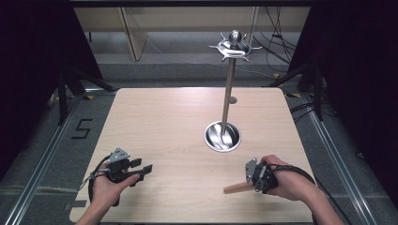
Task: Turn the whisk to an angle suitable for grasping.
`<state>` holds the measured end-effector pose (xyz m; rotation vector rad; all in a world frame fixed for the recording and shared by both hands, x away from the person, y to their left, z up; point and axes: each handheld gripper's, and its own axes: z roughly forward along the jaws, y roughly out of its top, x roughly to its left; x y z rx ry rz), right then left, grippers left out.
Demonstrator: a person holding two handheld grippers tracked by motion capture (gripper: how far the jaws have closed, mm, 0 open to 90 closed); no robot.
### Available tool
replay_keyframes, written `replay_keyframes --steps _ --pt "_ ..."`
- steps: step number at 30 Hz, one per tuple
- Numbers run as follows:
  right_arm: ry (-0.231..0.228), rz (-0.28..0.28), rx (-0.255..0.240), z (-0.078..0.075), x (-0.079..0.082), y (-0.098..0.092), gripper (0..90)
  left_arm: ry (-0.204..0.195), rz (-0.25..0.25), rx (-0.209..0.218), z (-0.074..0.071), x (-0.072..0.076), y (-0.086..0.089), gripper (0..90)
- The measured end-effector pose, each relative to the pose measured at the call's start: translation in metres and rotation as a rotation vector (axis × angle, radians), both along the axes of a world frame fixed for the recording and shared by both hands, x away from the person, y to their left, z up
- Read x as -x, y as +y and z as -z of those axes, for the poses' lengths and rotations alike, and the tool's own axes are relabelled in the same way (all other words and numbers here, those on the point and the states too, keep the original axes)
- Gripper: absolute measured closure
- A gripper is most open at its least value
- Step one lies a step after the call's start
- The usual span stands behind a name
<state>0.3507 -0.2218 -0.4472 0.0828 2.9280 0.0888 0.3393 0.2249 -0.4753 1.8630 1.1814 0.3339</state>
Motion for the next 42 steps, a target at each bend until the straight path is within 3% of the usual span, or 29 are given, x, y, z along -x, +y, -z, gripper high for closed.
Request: replay_keyframes --steps 1,2,3,4,6,7,8,9,10,12,16,22,24,27,30,36,37,40,42 --pt "0.014 0.033 -0.003 -0.002 0.002 0.002 63.5 0.000 -0.003 0.005 0.000 0.000 0.000 41.7" --pt "0.022 0.017 -0.045 -0.001 0.003 0.003 67.3 0.002 -0.004 0.006 0.000 0.000 0.000 41.6" --pt "0.028 0.014 -0.051 -0.003 0.004 0.006 73.3 -0.001 -0.007 0.016 0.000 0.000 -0.001 41.5" --pt "0.047 0.043 -0.022 -0.008 0.007 0.009 76.1 -0.001 -0.007 0.016 0.000 0.000 -0.001 41.4" --pt "0.054 -0.002 -0.097 -0.011 0.008 0.015 84.9 -0.001 -0.001 0.016 0.000 0.000 0.000 41.3" --pt "0.075 0.025 -0.096 -0.014 0.011 0.017 89.2 -0.005 -0.001 0.012 -0.001 0.000 -0.001 41.3" --pt "0.091 0.062 -0.101 -0.015 0.015 0.020 90.0 -0.005 0.006 0.002 -0.001 0.000 0.000 41.3" --pt "0.094 0.023 -0.126 -0.014 0.014 0.022 90.0 -0.003 0.009 -0.001 -0.001 0.000 0.000 41.3" --pt "0.094 0.023 -0.126 -0.014 0.014 0.022 90.0 -0.003 0.009 -0.001 -0.001 0.000 0.000 41.3" --pt "0.143 -0.033 -0.119 -0.003 0.015 0.030 90.0 -0.011 0.009 -0.001 -0.002 0.001 0.000 41.3" --pt "0.187 0.071 -0.087 0.012 0.022 0.039 90.0 -0.007 0.002 0.010 -0.002 0.001 0.001 41.3" --pt "0.164 0.072 -0.061 0.021 0.017 0.048 90.0 -0.014 -0.004 0.018 -0.002 0.000 0.002 41.3" --pt "0.145 0.087 -0.061 0.024 0.014 0.049 90.0 -0.011 -0.001 0.013 -0.003 0.000 0.002 41.3" --pt "0.155 0.133 -0.071 0.028 0.008 0.050 90.0 -0.024 0.005 0.011 -0.005 0.001 0.004 41.3" --pt "0.132 0.128 -0.066 0.027 0.000 0.049 90.0 -0.024 -0.008 0.017 -0.004 0.000 0.005 41.4" --pt "0.103 0.195 -0.086 0.026 -0.018 0.050 90.0 -0.022 0.002 0.010 -0.005 0.000 0.005 41.5" --pt "0.089 0.238 -0.097 0.024 -0.026 0.050 90.0 -0.021 0.007 0.014 -0.004 0.000 0.005 41.5" --pt "0.082 0.262 -0.098 0.022 -0.035 0.050 90.0 -0.022 0.004 0.015 -0.004 0.000 0.005 41.8" --pt "0.086 0.315 -0.132 0.021 -0.041 0.050 90.0 -0.023 0.003 0.016 -0.005 0.000 0.006 42.0"
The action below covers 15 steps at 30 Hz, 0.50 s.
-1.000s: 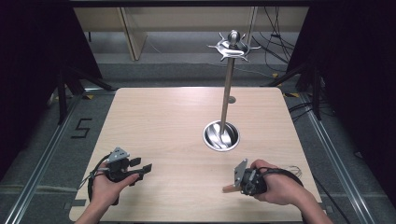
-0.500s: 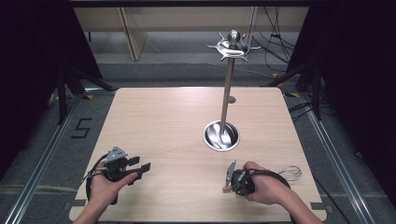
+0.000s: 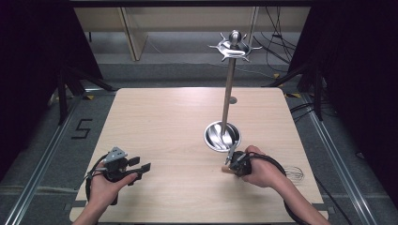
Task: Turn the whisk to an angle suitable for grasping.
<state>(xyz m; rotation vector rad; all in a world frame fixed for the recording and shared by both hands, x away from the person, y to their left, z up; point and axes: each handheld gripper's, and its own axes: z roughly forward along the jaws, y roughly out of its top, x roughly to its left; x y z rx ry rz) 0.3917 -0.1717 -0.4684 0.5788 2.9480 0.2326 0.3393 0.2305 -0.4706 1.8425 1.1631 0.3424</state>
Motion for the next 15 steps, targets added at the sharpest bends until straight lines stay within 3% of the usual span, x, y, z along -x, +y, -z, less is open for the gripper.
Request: replay_keyframes --steps 4,10,13,14,15 --pt "-0.023 0.028 0.014 -0.003 -0.011 -0.003 89.8 0.001 -0.002 0.000 0.000 0.000 -0.001 42.4" --pt "-0.032 0.037 -0.007 -0.008 -0.015 -0.006 84.0 0.009 -0.001 0.014 0.001 -0.001 -0.004 42.4" --pt "-0.039 -0.024 -0.007 -0.017 -0.010 -0.010 74.1 -0.001 0.000 0.003 -0.002 -0.003 -0.005 42.4" --pt "-0.039 -0.024 -0.007 -0.017 -0.010 -0.010 74.1 -0.001 0.000 0.003 -0.002 -0.003 -0.005 42.4" --pt "-0.056 0.005 -0.001 -0.026 -0.008 -0.014 66.9 -0.001 -0.001 -0.001 -0.001 -0.004 -0.007 42.4"
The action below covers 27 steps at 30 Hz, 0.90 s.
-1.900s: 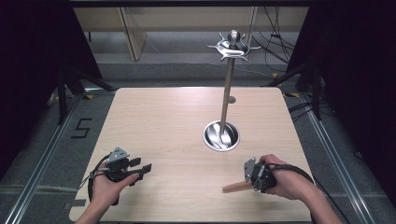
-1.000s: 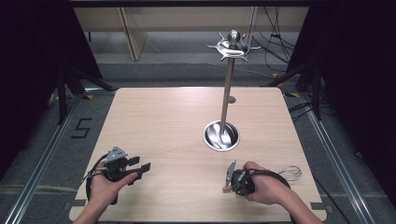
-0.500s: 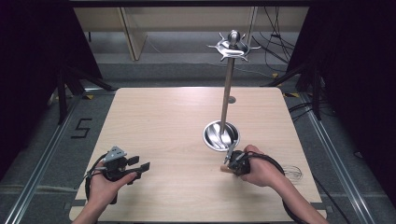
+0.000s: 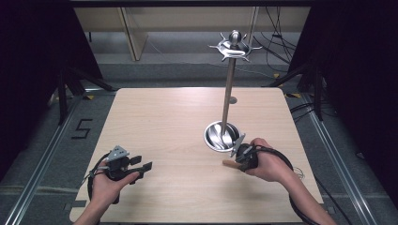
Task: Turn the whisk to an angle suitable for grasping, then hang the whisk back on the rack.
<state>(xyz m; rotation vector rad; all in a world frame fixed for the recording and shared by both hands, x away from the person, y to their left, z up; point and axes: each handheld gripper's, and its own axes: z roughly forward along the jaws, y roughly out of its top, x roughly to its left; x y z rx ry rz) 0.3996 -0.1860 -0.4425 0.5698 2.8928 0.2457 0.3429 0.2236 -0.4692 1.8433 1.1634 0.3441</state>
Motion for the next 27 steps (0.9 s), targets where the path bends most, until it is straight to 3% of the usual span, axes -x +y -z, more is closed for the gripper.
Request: replay_keyframes --steps 3,4,6,8,10,11,13,14,16,17,19,20,21,27 --pt "0.006 -0.014 0.035 -0.003 -0.005 -0.009 59.5 0.014 0.006 -0.001 0.002 -0.002 -0.003 42.4" --pt "-0.003 0.041 0.051 -0.003 -0.004 -0.010 58.2 0.012 0.009 -0.003 0.002 -0.002 -0.004 42.4" --pt "0.008 0.022 0.063 0.003 -0.008 -0.016 54.0 0.009 0.012 -0.024 0.002 -0.002 -0.003 42.4" --pt "-0.029 -0.076 0.095 0.006 -0.013 -0.021 53.7 0.019 0.006 -0.014 0.004 -0.001 -0.003 42.4" --pt "-0.039 -0.080 0.102 0.006 -0.013 -0.021 53.3 0.012 0.001 -0.015 0.004 0.000 -0.002 42.4" --pt "-0.023 -0.071 0.102 0.006 -0.012 -0.019 53.2 0.009 0.001 -0.022 0.005 0.002 -0.001 42.4" --pt "-0.009 -0.108 0.125 0.005 -0.016 -0.021 53.9 0.010 -0.001 -0.029 0.005 0.003 0.001 42.5" --pt "-0.016 -0.089 0.137 0.003 -0.014 -0.019 54.5 0.013 -0.012 -0.015 0.006 0.003 0.001 42.5" --pt "0.009 -0.080 0.108 0.005 -0.014 -0.016 55.4 0.013 -0.002 -0.026 0.005 0.003 0.001 42.5" --pt "0.011 -0.102 0.129 0.006 -0.015 -0.016 55.4 0.011 -0.001 -0.024 0.005 0.003 0.001 42.4" --pt "0.053 -0.035 0.135 0.007 -0.011 -0.011 55.4 0.021 -0.001 -0.023 0.007 0.002 0.000 42.4" --pt "0.053 -0.035 0.135 0.007 -0.011 -0.011 55.4 0.021 -0.001 -0.023 0.007 0.002 0.000 42.4" --pt "0.028 -0.103 0.145 0.013 -0.017 -0.013 56.5 0.020 -0.003 -0.028 0.007 0.002 0.000 42.4" --pt "0.043 -0.109 0.154 0.019 -0.019 -0.012 59.0 0.021 -0.011 -0.031 0.007 0.002 0.000 42.4"
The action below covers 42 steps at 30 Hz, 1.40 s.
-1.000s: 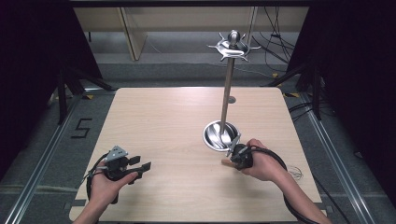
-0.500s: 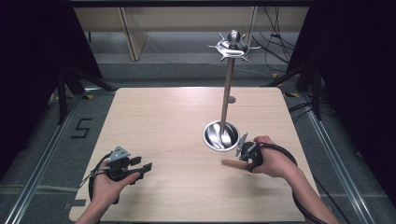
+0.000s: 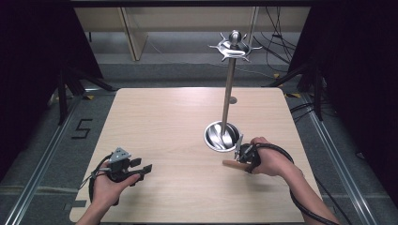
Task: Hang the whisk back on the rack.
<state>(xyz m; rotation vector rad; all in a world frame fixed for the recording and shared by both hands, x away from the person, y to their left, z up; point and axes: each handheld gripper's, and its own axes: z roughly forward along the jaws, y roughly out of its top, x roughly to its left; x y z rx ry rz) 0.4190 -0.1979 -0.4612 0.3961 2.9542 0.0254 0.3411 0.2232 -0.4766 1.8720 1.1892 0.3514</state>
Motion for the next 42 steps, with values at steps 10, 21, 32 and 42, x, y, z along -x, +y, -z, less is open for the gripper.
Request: replay_keyframes --steps 10,21,32,42 --pt "0.004 -0.018 0.035 0.006 -0.004 0.004 67.3 -0.012 0.018 -0.027 -0.002 0.004 0.005 42.6" --pt "-0.007 0.036 -0.012 0.007 0.002 0.003 73.4 -0.015 0.015 -0.020 -0.003 0.004 0.007 42.7" --pt "-0.119 0.072 -0.215 -0.021 0.004 -0.023 73.4 -0.017 -0.002 0.007 -0.002 0.005 0.006 42.7" --pt "-0.194 0.176 -0.373 -0.044 0.007 -0.048 73.5 -0.017 0.007 -0.008 -0.003 0.005 0.008 42.7"
